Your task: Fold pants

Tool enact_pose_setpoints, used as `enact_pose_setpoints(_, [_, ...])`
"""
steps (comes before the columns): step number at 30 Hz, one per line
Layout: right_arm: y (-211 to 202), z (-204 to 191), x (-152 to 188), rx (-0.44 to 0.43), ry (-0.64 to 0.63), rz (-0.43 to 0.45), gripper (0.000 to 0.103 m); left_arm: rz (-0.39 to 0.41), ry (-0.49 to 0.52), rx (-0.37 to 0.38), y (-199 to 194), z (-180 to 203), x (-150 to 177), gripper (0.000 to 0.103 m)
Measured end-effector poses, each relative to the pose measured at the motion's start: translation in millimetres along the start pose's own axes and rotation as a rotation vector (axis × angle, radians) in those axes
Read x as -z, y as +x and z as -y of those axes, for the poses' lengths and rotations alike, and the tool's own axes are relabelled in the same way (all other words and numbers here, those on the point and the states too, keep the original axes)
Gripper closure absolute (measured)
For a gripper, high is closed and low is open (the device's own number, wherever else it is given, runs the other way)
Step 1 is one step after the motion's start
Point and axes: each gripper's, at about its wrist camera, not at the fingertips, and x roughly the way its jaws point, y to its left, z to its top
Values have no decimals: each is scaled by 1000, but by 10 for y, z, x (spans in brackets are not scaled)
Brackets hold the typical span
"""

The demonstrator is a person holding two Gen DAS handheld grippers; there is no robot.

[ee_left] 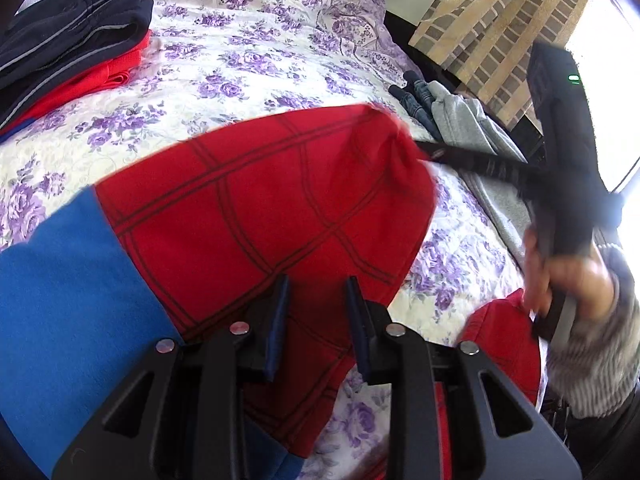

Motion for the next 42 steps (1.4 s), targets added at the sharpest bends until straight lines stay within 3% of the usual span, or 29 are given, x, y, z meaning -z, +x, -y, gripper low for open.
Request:
enact_pose_setpoints(2, [-93, 505, -73, 50, 147, 20, 103, 0, 0, -1, 5, 6, 3, 75])
enact_pose_setpoints(4, [-205, 702, -65, -14, 194, 32, 103, 1, 0, 0, 6, 6, 4, 75])
enact_pose_setpoints(8, [-229, 378, 94, -228, 135, -30, 100, 2, 2, -1, 5, 3, 5, 75])
enact_pose_setpoints(12, [9, 144, 153, -358, 174, -99, 100, 3, 9, -9, 8, 2, -4, 75])
enact_pose_setpoints(18, [238, 122, 125, -452, 267, -119, 100, 5, 12, -12, 13, 12, -10, 75])
enact_pose_setpoints(27, [240, 137, 91, -446, 271, -98, 99, 5, 12, -12, 17, 24, -9, 75])
enact_pose_setpoints(28, [219, 157, 95, -441, 271, -93, 93, 5, 12, -12, 15, 28, -3, 75])
enact_pose_setpoints(29, [193, 163, 97, -419, 265, -87, 77, 5, 12, -13, 16, 27, -3, 75])
enact_pose_setpoints(31, [142, 187, 115, -387, 248, -67, 63, 6, 12, -12, 16, 27, -3, 75])
enact_pose_setpoints(33, [144, 205, 115, -385, 239, -68, 64, 6, 13, -13, 18, 25, -8, 75])
enact_pose_setpoints(38, [207, 102, 109, -402, 203, -85, 79, 5, 11, -11, 17, 27, -3, 75])
enact_pose_setpoints(40, [230, 45, 129, -394, 185, -94, 80, 6, 12, -12, 17, 29, 0, 75])
enact_pose_setpoints(42, [226, -12, 149, -370, 158, -84, 91, 6, 11, -11, 18, 25, -5, 75])
